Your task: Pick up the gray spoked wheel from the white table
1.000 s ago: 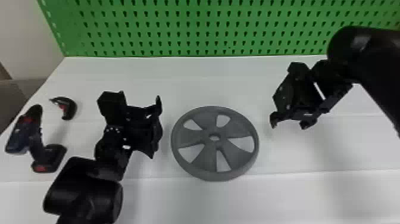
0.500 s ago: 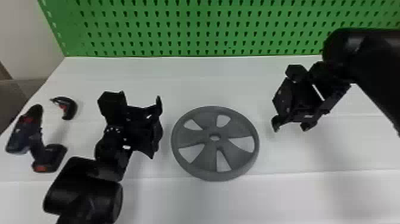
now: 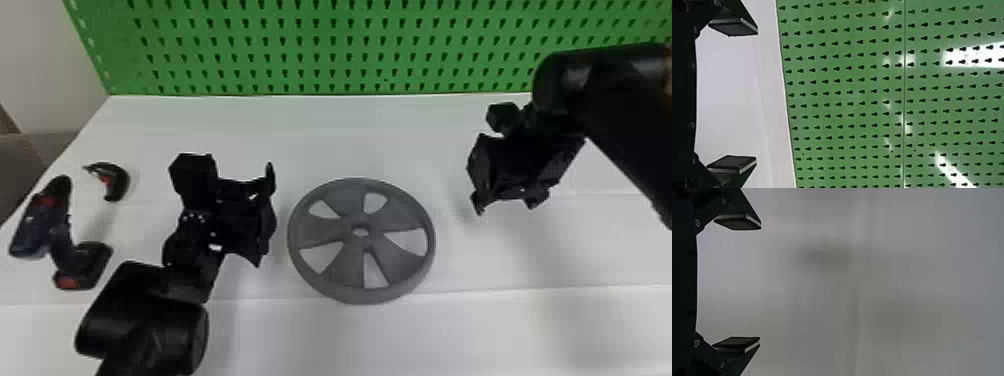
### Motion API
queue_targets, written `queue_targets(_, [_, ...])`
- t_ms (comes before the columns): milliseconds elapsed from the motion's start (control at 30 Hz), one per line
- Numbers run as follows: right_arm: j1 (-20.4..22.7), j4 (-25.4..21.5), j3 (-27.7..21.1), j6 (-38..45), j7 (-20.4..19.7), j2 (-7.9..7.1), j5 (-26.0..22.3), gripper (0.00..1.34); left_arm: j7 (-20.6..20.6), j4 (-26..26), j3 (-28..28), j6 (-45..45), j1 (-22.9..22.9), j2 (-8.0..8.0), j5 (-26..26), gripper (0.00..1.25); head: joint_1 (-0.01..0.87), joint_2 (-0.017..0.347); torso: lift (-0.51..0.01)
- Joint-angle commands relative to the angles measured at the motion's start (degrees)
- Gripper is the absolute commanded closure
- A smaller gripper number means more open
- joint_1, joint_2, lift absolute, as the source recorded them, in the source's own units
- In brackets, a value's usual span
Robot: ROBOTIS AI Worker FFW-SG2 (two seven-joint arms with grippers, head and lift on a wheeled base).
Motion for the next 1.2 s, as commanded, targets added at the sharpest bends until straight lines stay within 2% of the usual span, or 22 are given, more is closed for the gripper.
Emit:
queue_targets(0, [-0.42, 2.16, -2.24, -3.34, -4.0, 1.56, -0.28, 0.25, 0.0, 0.0, -0.35, 0.51, -0.07, 0.0, -0.21, 0.13, 0.767, 0.035, -0.107])
queue_targets(133, [-1.3, 4.89, -2.86, -6.95, -13.32, 2.7, -7.04, 0.25, 0.0, 0.0, -0.53, 0.86, -0.07, 0.0, -0.21, 0.13, 0.767, 0.035, -0.107])
queue_targets(200, [-1.56, 5.76, -2.86, -8.0, -15.78, 3.23, -8.45, 0.25, 0.0, 0.0, -0.7, 0.86, -0.16, 0.09, -0.3, 0.13, 0.767, 0.035, -0.107])
queue_targets(400, [-1.56, 7.26, -4.62, -10.81, -16.04, 3.67, -11.79, 0.25, 0.0, 0.0, -0.62, 0.95, 0.02, 0.0, -0.21, 0.13, 0.767, 0.035, -0.107])
queue_targets(467, [-1.39, 6.56, -3.04, -11.52, -15.96, 3.4, -16.1, 0.25, 0.0, 0.0, -0.35, 0.95, 0.37, 0.09, -0.21, 0.13, 0.767, 0.035, -0.107])
queue_targets(500, [-1.47, 6.56, -2.24, -11.78, -15.08, 3.32, -17.33, 0.25, 0.0, 0.0, -0.35, 0.95, 0.37, 0.09, -0.21, 0.13, 0.767, 0.035, -0.107])
queue_targets(533, [-1.39, 6.47, -1.45, -11.87, -12.44, 3.32, -17.33, 0.25, 0.0, 0.0, -0.35, 0.95, 0.37, 0.09, -0.21, 0.13, 0.767, 0.035, -0.107])
queue_targets(633, [-1.65, 7.08, -1.63, -10.2, -12.35, 3.93, -18.38, 0.25, 0.0, 0.0, -0.53, 0.95, 0.37, 0.09, -0.21, 0.13, 0.767, 0.035, -0.107])
queue_targets(667, [-1.65, 7.17, -1.72, -9.67, -14.9, 3.93, -20.67, 0.25, 0.0, 0.0, -0.53, 0.95, 0.28, 0.09, -0.21, 0.13, 0.767, 0.035, -0.107])
queue_targets(700, [-1.65, 7.26, -1.72, -9.5, -19.12, 3.93, -24.45, 0.25, 0.0, 0.0, -0.53, 0.95, 0.37, 0.09, -0.21, 0.13, 0.767, 0.035, -0.107])
queue_targets(767, [-1.47, 7.17, -1.37, -9.41, -23.34, 3.84, -29.37, 0.25, 0.0, 0.0, -0.35, 0.86, 0.46, 0.09, -0.21, 0.13, 0.767, 0.035, -0.107])
queue_targets(1000, [-0.86, 6.73, -2.24, -7.65, -31.34, 4.19, -35.87, 0.25, 0.0, 0.0, -0.09, 0.86, 0.81, 0.09, -0.21, 0.13, 0.767, 0.035, -0.107])
queue_targets(1167, [-0.77, 6.56, -8.05, -4.84, -37.23, 5.34, -35.96, 0.25, 0.0, 0.0, -0.26, 0.86, 0.81, 0.09, -0.21, 0.13, 0.767, 0.035, -0.107])
